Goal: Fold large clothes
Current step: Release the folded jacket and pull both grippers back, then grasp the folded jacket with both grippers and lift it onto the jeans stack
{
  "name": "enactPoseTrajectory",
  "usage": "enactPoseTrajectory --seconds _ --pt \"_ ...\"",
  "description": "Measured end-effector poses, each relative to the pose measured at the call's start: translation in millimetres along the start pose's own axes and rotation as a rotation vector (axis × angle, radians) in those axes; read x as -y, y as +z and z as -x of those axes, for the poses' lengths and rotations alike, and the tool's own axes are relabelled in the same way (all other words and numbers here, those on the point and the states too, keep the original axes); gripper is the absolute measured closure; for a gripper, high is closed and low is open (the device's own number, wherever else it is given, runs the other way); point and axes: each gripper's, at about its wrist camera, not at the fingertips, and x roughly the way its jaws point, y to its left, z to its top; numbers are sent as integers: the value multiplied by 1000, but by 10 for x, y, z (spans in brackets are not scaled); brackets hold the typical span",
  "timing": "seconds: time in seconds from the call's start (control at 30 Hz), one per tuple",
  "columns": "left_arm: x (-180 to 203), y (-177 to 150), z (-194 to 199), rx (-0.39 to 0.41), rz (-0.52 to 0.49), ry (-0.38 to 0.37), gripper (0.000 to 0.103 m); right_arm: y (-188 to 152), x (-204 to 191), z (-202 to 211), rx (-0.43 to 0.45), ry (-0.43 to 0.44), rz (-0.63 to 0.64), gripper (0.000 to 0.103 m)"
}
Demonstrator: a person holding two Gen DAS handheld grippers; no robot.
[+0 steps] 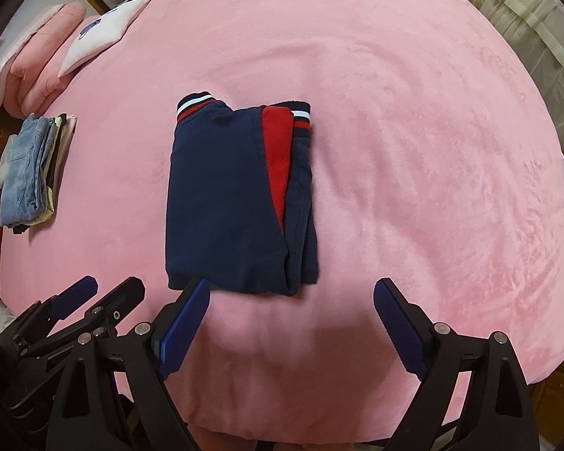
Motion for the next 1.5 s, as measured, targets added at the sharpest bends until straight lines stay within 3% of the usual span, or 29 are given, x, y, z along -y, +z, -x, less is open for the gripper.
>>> enactPoseTrajectory --seconds 0.7,0.9,1.13,1.23,1.5 --pt "-13 55 -117 -35 34 -7 38 62 10 -198 -27 31 -1 13" --pt "-40 106 -354 -83 95 -82 37 123 136 -415 -64 116 -54 13" --pt "-35 196 -739 -157 114 -121 36 184 343 -882 -172 217 -156 13" --pt "-60 254 -895 -185 117 -163 30 174 449 -1077 -199 267 -204 13" --pt "-301 407 -1339 -249 256 -367 29 261 622 -1399 -199 401 -226 17"
